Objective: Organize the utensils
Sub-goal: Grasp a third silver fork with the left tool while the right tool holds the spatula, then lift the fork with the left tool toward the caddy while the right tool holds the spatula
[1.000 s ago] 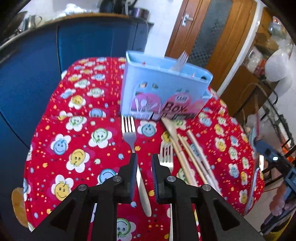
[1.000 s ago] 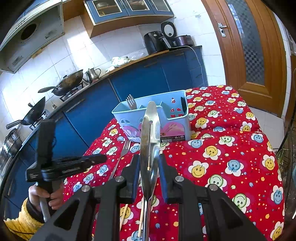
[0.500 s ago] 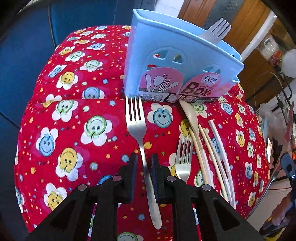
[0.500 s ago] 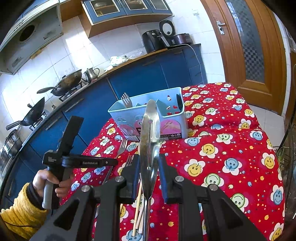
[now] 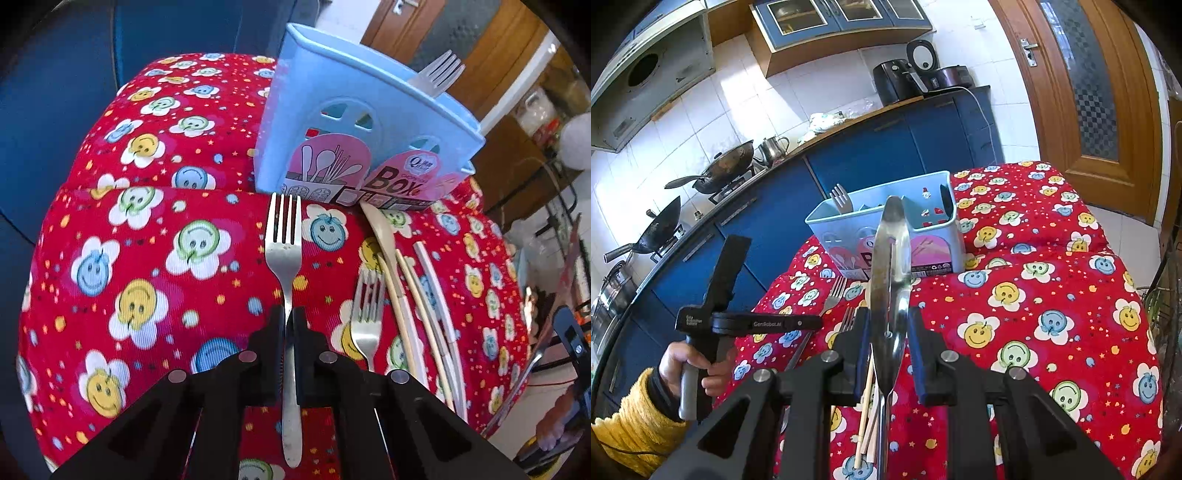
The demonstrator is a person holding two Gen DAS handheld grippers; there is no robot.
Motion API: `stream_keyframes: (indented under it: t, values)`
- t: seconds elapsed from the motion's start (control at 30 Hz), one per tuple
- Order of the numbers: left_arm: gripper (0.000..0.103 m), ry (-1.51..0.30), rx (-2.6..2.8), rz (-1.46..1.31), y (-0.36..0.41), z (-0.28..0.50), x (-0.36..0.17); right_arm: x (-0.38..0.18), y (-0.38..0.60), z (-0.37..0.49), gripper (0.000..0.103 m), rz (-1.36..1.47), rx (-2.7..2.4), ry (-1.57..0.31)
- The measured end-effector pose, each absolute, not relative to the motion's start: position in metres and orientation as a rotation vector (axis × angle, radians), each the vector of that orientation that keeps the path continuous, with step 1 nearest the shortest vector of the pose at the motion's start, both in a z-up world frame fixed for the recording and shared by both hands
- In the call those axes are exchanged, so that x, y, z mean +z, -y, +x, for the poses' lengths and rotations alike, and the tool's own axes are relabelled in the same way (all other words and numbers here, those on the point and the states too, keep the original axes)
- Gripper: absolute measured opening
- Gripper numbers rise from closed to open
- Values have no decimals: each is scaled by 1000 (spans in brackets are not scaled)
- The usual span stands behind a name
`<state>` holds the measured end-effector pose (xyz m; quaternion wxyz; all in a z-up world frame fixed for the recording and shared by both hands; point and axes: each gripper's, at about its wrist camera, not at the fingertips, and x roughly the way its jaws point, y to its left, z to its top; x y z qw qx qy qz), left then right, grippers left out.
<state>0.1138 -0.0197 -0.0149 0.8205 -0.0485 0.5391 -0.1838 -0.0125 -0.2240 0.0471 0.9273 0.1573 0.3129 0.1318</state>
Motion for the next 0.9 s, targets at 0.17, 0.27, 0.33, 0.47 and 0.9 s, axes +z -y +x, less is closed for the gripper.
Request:
stream_keyframes:
  t: [0.17, 0.27, 0.33, 0.47, 0.9]
  values:
    - [4, -1052, -415, -153, 9, 90, -4, 50, 222, -14, 22, 316, 265, -623]
    - [4, -981, -430, -173, 5, 79, 7, 53, 219, -16, 22, 307, 264, -613]
    - [4, -936, -437, -179, 3, 73, 16, 54, 217, -17, 22, 301, 266, -607]
    - [4, -840, -449, -181, 0, 62, 36, 58, 212, -18, 22, 287, 268, -595]
    - [4, -661, -475, -207, 1, 57, 84, 70, 207, -15, 22, 258, 268, -549]
